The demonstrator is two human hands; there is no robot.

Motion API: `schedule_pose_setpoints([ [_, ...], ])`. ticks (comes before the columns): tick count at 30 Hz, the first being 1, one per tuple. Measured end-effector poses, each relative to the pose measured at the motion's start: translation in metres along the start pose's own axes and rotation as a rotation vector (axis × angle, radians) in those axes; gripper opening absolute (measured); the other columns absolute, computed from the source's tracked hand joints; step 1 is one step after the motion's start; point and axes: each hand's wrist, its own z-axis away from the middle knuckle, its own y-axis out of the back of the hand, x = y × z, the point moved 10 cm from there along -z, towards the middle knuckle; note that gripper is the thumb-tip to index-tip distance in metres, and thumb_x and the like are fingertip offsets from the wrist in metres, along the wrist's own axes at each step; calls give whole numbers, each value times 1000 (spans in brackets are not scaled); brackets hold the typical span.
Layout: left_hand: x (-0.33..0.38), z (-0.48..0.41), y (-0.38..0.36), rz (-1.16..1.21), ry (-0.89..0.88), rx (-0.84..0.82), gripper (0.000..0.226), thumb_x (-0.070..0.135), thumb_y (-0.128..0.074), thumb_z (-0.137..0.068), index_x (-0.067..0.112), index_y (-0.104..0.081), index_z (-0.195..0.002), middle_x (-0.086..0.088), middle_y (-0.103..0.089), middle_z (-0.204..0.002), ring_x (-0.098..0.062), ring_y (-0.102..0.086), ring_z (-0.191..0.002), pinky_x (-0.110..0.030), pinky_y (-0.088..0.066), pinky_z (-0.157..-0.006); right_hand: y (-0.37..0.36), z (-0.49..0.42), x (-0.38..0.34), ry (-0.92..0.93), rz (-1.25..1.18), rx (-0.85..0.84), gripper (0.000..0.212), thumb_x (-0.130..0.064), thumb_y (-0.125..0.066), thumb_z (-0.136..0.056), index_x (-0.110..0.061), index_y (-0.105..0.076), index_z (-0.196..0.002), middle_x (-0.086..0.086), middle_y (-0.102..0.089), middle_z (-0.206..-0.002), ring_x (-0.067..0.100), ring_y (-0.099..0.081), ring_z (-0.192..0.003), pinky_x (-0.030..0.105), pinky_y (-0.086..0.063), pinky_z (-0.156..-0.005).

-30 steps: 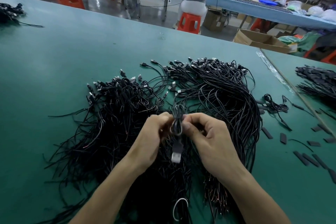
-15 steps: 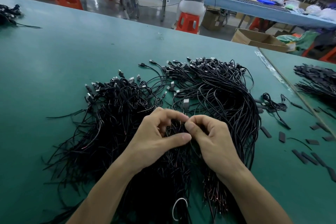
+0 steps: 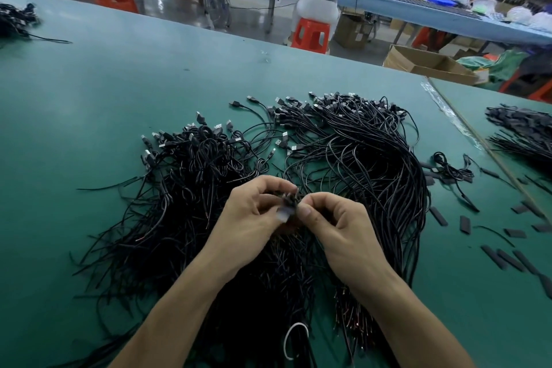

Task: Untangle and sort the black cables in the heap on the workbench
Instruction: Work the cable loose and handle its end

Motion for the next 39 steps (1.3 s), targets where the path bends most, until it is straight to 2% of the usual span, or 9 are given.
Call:
schedule_pose_setpoints([
  [3,-2,1,2,128,61,37,21,13,-53,-100,23,-72,-96,-2,-75,-84,-19,-72,-75,-22,-54,-55,0,0,3,-11,24,0,17,-12,-63,-95,-19,-69,-80,-14,-70,-74,-4,-64,-74,11,-48,-73],
  [6,4,2,0,129,15,35,34,36,-77,-81,24,-63,-109,-8,-77,-94,-23,-74,-88,-25,-58,-70,-1,1,8,-36,-10,4,9,-17,-64,-94,-17,-72,-88,-7,-74,-85,3,-69,-84,17,-52,-79],
  [10,15,3,-4,-37,-89,-9,69,27,-89,-69,33,-53,-127,4,-77,-99,-8,-72,-87,-21,-54,-79,1,3,12,-72,-93,13,23,-32,-65,-86,-10,-72,-91,-3,-75,-86,5,-70,-85,17,-52,-78],
  [16,40,12,-7,-333,-370,8,38,9,-85,-75,35,-74,-101,14,-74,-90,-5,-66,-72,-19,-53,-66,8,3,21,-149,-143,69,28,-38,-66,-85,-11,-71,-80,-10,-54,-60,2,-46,-57,12,-41,-55],
  [19,55,21,-16,-495,-601,14,31,1,-80,-79,25,-75,-97,12,-72,-99,-8,-69,-92,-16,-51,-69,12,0,23,-165,-147,77,22,-33,-70,-88,-13,-72,-80,-11,-53,-57,1,-41,-51,12,-35,-49],
  [24,61,24,-1,-809,-765,229,20,-5,-71,-79,7,-75,-95,-5,-68,-105,-11,-65,-99,-16,-49,-94,38,-12,33,-141,452,116,18,-41,-63,-94,-29,-65,-107,-11,-65,-88,-1,-58,-75,16,-46,-68],
  [28,66,13,39,-951,-639,500,26,-11,-72,-78,5,-73,-98,-13,-66,-110,-24,-66,-99,-30,-51,-95,54,-10,56,-244,1026,59,38,-40,-50,-102,-19,-54,-134,0,-55,-124,19,-49,-117,30,-41,-97],
  [32,41,-17,66,-1119,-295,454,41,4,-63,-93,8,-58,-134,-7,-53,-140,-24,-56,-123,-31,-44,-104,44,-14,58,-215,1227,46,31,-38,-48,-102,-16,-57,-121,5,-58,-118,23,-52,-109,33,-46,-90],
  [39,-7,-36,77,-1453,15,298,92,75,-30,-90,19,-7,-159,1,8,-167,-22,11,-153,-47,12,-120,45,-17,54,-237,1161,118,22,-35,-55,-100,-22,-67,-114,2,-58,-116,22,-55,-108,34,-49,-91],
])
